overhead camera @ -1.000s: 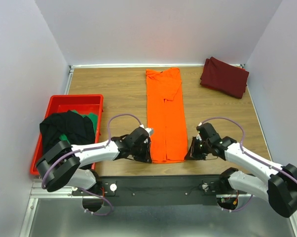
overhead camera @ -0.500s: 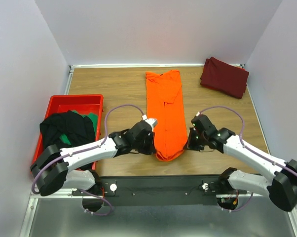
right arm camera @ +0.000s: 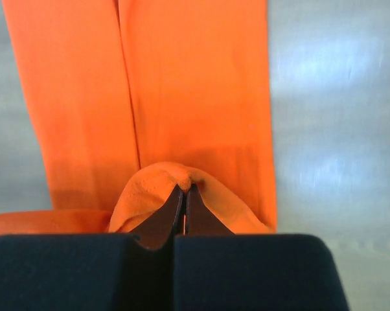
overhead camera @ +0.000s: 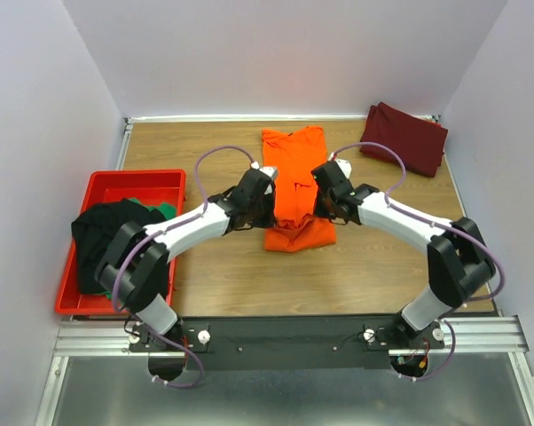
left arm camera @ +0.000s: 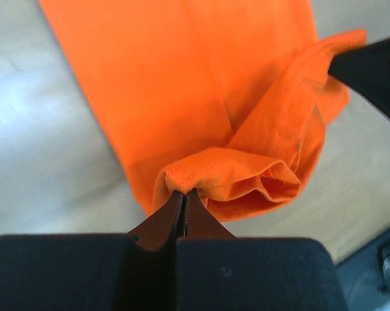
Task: Fold and stack the t-shirts
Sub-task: Fold the tshirt
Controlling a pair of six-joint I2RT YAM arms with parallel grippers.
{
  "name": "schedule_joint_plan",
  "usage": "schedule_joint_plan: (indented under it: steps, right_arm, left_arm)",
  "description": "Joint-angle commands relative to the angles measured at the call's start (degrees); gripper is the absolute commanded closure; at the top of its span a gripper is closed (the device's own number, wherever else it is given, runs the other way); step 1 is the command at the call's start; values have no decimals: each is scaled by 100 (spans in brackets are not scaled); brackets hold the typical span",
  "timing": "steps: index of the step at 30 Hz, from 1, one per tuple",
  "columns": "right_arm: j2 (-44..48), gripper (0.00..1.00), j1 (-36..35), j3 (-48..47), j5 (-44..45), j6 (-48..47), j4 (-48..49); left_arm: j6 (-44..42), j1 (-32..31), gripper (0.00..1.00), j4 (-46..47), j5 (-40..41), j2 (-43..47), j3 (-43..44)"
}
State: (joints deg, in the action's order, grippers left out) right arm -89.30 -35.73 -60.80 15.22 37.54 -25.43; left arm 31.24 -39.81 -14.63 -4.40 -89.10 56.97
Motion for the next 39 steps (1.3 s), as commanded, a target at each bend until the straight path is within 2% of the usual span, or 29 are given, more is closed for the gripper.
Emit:
schedule_joint_plan:
  steps: [1, 8, 15, 39]
  right_arm:
    - [-526, 100, 250, -520, 613, -238, 565]
    - [-1291, 100, 733, -995, 421, -282, 864]
    - [-1538, 100, 1058, -1154, 148, -273, 970]
    - [-2083, 100, 1480, -1751, -274, -335, 1102]
  left_arm:
    - [-285, 298, 100, 171, 54, -449, 507]
    - [-277, 685, 100, 93, -96, -1258, 1403]
    - [-382, 878, 100, -57, -192, -1742, 1975]
    - [-365, 1116, 100, -40, -280, -2287, 2521]
